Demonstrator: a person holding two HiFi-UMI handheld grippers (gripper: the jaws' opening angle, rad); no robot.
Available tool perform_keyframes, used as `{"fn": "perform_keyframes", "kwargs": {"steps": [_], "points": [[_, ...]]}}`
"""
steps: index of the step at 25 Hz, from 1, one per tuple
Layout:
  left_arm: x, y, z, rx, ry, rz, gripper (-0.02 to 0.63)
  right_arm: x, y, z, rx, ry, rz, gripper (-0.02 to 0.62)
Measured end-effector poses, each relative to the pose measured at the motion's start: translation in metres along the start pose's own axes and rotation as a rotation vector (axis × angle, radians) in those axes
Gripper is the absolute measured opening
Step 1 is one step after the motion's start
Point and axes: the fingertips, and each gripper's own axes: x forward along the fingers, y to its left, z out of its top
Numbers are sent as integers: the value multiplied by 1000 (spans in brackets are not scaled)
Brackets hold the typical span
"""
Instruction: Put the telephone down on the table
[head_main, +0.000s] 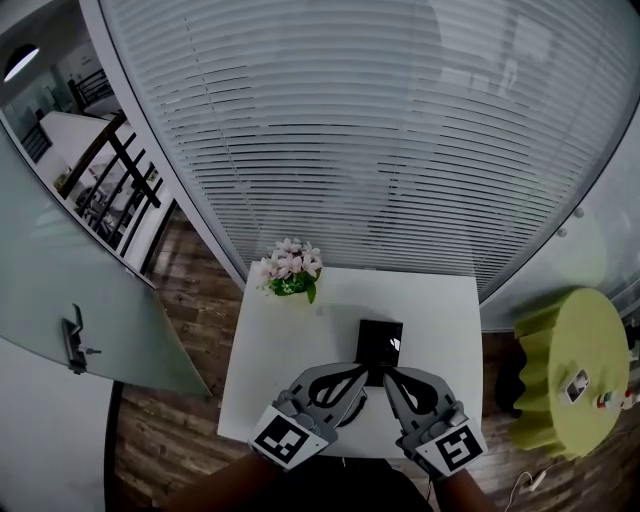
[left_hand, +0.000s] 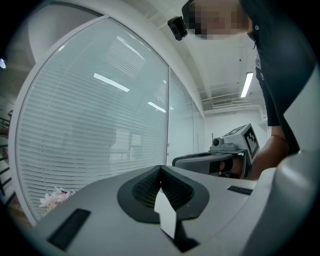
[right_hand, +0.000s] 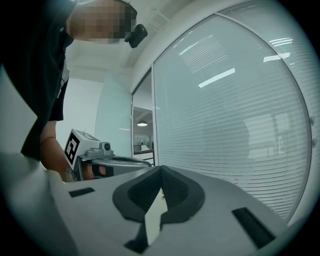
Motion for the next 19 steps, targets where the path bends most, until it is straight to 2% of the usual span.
{"fn": "perform_keyframes", "kwargs": {"steps": [6, 11, 19], "points": [[0, 0, 5, 57, 41, -11, 9, 1, 2, -1, -24, 11, 11, 23], [-1, 0, -3, -9, 7, 2, 9, 0, 0, -3, 14, 11, 12, 23], [5, -3, -6, -12, 18, -1, 9, -4, -7, -3, 9, 2, 14, 23]]}}
